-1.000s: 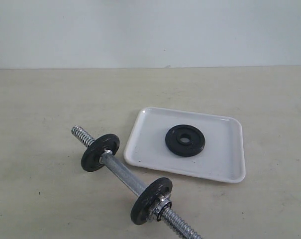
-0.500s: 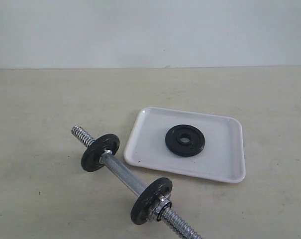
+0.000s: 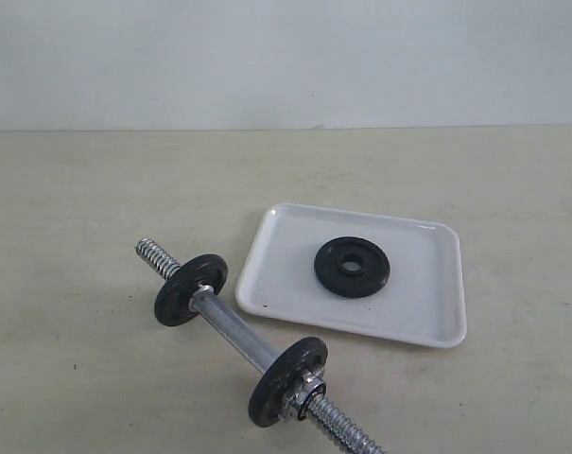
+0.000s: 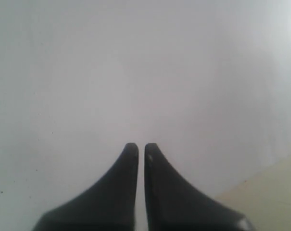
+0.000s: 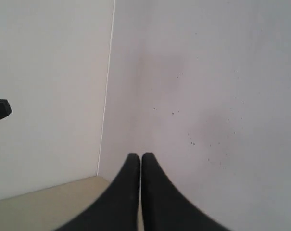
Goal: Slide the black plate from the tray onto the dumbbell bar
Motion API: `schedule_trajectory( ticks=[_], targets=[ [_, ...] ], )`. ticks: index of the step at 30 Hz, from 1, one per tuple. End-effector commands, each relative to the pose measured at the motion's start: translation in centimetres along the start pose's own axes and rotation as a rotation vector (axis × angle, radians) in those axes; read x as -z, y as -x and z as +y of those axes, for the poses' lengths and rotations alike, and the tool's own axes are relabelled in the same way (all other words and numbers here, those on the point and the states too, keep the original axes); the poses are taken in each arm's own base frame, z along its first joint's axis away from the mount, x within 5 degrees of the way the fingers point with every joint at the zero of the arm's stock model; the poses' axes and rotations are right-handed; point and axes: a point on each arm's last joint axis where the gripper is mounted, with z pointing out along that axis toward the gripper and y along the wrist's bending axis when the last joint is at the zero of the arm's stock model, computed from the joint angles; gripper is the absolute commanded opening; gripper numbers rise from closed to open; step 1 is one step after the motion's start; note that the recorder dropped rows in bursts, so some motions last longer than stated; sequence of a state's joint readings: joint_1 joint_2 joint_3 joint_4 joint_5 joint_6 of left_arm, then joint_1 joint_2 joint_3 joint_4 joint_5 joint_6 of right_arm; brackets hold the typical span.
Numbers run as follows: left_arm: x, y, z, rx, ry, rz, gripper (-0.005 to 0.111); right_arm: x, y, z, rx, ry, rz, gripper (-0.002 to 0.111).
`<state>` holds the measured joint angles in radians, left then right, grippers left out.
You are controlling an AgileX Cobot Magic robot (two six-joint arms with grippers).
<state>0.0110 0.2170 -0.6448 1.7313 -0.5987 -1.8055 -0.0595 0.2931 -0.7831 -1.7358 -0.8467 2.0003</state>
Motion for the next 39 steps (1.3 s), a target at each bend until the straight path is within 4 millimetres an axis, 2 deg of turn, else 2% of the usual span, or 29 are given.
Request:
schedule_trajectory(
  ticks=[1, 10, 15, 18, 22, 26, 31, 36, 39],
  targets=[
    [-2.0, -1.1, 1.3, 0.063, -0.009, 0.089, 0.004, -2.2, -1.0, -2.6, -0.061, -0.008, 0.088, 0.000],
    [-5.2, -3.7, 5.6, 0.071, 0.205, 0.208, 0.004, -5.3, -3.5, -6.7, -0.180, -0.043, 0.208, 0.000],
    [-5.8, -4.5, 6.7, 0.046, 0.269, 0.243, 0.004, -6.2, -6.5, -9.4, -0.231, -0.166, 0.275, 0.000],
    [-5.9, -4.5, 6.8, 0.011, 0.266, 0.249, 0.004, -5.9, -8.8, -10.8, -0.128, -0.274, 0.326, 0.000],
    [-5.9, -4.5, 6.8, 0.009, 0.266, 0.249, 0.004, -4.7, -10.6, -12.6, 0.033, -0.481, 0.386, 0.000],
    [-5.9, -4.5, 6.8, 0.009, 0.266, 0.249, 0.004, -3.7, -11.5, -13.8, 0.272, -0.588, 0.482, 0.000],
    [-5.9, -4.5, 6.7, 0.009, 0.262, 0.250, 0.004, -3.1, -12.1, -14.2, 0.449, -0.611, 0.566, 0.000],
    [-5.9, -4.5, 6.7, 0.009, 0.262, 0.250, 0.004, -3.0, -12.0, -14.3, 0.357, -0.650, 0.534, 0.000],
    [-5.9, -4.5, 6.7, 0.009, 0.262, 0.250, 0.004, -3.0, -12.0, -14.3, 0.191, -0.694, 0.473, 0.000]
  ],
)
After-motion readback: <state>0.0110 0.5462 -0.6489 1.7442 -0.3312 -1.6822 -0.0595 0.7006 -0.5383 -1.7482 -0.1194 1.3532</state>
